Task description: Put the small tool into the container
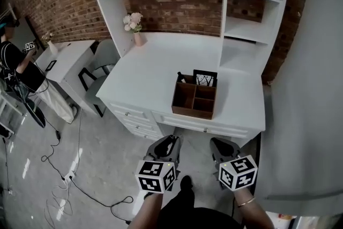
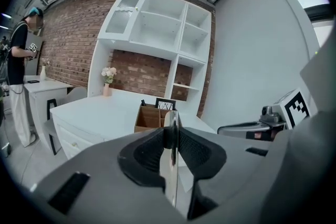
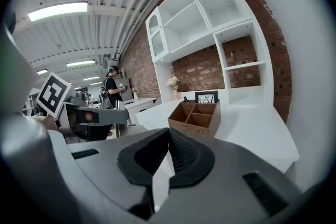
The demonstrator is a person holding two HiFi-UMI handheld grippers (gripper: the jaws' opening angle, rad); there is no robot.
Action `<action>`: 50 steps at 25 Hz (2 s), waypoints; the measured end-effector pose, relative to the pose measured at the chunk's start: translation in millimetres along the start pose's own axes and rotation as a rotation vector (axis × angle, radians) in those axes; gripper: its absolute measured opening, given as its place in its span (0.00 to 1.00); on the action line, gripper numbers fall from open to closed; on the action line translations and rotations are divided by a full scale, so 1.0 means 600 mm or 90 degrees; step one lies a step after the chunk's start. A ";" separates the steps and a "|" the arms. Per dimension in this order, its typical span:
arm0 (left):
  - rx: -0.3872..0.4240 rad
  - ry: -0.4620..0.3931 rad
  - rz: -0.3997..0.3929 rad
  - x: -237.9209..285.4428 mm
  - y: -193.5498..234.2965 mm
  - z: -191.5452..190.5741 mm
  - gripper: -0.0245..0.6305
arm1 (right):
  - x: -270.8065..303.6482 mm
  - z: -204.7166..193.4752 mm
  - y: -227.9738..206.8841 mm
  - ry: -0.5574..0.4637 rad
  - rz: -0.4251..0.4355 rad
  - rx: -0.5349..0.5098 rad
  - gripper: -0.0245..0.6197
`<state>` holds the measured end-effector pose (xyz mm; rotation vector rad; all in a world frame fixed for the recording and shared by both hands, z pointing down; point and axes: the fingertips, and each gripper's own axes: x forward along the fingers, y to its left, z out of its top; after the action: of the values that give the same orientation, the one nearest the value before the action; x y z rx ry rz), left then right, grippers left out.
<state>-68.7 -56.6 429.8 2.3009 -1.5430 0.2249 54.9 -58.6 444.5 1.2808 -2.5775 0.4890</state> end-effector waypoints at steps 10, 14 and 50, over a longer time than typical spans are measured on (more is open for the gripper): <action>0.009 -0.011 -0.040 0.134 0.098 0.085 0.17 | 0.159 0.054 -0.051 0.005 -0.031 0.012 0.05; 0.017 -0.011 -0.050 0.164 0.111 0.105 0.17 | 0.186 0.062 -0.065 0.007 -0.044 0.020 0.05; 0.027 -0.083 -0.069 0.306 0.116 0.253 0.17 | 0.247 0.117 -0.150 -0.008 -0.051 0.025 0.05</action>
<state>-71.2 -295.8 363.9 2.4680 -1.4801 0.0817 35.4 -244.5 448.1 1.3988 -2.5272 0.5196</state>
